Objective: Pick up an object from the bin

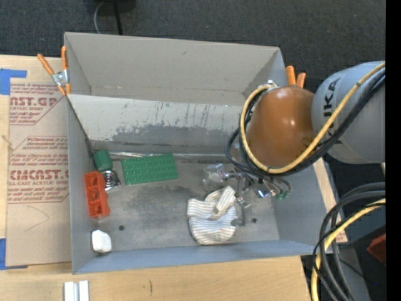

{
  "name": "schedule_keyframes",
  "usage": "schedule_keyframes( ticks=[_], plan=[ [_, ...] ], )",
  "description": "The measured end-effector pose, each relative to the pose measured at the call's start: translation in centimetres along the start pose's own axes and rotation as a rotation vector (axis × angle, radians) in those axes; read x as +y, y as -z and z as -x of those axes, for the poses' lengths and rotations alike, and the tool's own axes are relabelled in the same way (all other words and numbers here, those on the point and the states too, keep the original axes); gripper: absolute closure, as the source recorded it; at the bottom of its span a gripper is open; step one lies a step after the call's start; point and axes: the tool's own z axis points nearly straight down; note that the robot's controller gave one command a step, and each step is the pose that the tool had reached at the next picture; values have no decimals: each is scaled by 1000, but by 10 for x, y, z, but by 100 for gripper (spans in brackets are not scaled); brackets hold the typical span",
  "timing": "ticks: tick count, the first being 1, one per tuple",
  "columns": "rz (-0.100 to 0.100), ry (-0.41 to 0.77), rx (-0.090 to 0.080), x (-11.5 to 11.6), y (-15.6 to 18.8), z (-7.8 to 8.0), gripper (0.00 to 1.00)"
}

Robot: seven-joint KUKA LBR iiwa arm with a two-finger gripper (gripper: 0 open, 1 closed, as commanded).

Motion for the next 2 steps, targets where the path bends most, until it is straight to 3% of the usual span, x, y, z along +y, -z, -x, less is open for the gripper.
schedule_keyframes(
  ticks=[1,2],
  plan=[
    [2,123,2,-2,-62,1,0],
    [0,169,-3,12,-68,-13,100]
  ],
)
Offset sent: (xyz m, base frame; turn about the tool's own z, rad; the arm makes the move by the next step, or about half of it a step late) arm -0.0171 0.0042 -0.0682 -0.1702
